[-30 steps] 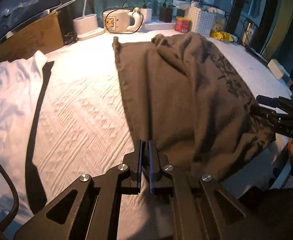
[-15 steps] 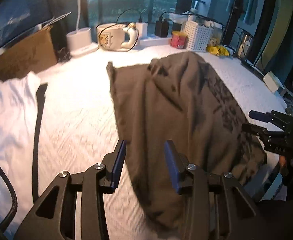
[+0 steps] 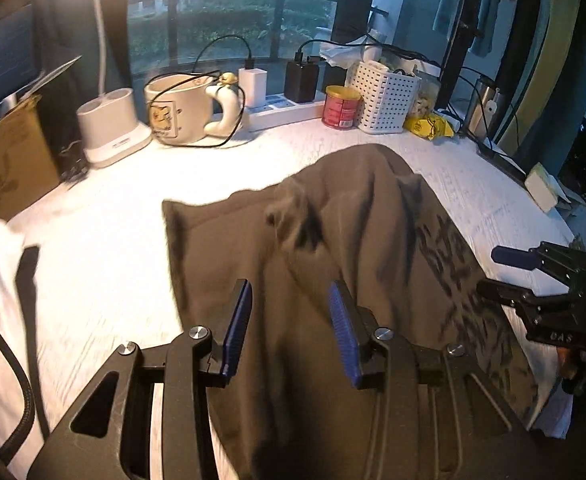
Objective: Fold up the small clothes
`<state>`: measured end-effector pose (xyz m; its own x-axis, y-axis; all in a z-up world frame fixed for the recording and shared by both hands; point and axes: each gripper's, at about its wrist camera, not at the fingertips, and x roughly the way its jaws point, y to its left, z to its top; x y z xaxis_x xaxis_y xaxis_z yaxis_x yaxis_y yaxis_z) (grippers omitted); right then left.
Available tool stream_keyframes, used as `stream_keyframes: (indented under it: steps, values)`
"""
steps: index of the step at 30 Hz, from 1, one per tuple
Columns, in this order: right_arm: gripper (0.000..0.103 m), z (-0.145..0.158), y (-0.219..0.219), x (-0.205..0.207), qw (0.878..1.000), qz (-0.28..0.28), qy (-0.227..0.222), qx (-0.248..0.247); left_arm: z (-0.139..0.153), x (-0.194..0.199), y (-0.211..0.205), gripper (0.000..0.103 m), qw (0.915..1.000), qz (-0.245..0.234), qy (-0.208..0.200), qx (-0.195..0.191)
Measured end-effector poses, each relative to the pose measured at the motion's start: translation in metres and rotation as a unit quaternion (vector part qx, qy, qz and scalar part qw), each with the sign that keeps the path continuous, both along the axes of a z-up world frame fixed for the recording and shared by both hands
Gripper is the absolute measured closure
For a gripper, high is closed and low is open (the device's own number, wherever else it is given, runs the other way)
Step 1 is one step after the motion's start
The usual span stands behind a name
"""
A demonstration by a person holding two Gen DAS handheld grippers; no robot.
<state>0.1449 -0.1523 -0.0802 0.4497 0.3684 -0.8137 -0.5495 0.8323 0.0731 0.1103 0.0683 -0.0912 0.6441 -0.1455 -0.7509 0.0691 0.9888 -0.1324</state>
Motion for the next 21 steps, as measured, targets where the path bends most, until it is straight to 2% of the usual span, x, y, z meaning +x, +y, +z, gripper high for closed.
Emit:
stream_keyframes:
  steps: [8, 9, 10, 11, 15, 21]
  values:
    - [0.044, -0.002, 0.002, 0.023, 1.000, -0.009, 0.004, -0.005, -0.019, 0.048, -0.001, 0.065, 0.9997, -0.017, 0.014, -0.008]
    - [0.044, -0.003, 0.002, 0.025, 1.000, -0.011, 0.005, -0.007, -0.021, 0.051, 0.001, 0.071, 0.9996, -0.017, 0.014, -0.015]
    - [0.044, -0.004, 0.002, 0.028, 1.000, -0.013, 0.006, -0.008, -0.022, 0.053, 0.003, 0.096, 0.9996, -0.017, 0.014, -0.020]
    - [0.044, -0.005, 0.002, 0.030, 1.000, -0.014, 0.007, -0.009, -0.021, 0.053, 0.006, 0.101, 0.9996, -0.014, 0.012, -0.022]
    - [0.044, -0.006, 0.002, 0.042, 1.000, -0.021, 0.009, -0.005, -0.001, 0.038, 0.012, 0.101, 0.9996, -0.004, -0.028, -0.006]
    - [0.044, -0.008, -0.005, 0.083, 0.996, -0.068, 0.035, 0.034, 0.016, 0.024, 0.039, 0.101, 0.9989, 0.017, -0.044, -0.005]
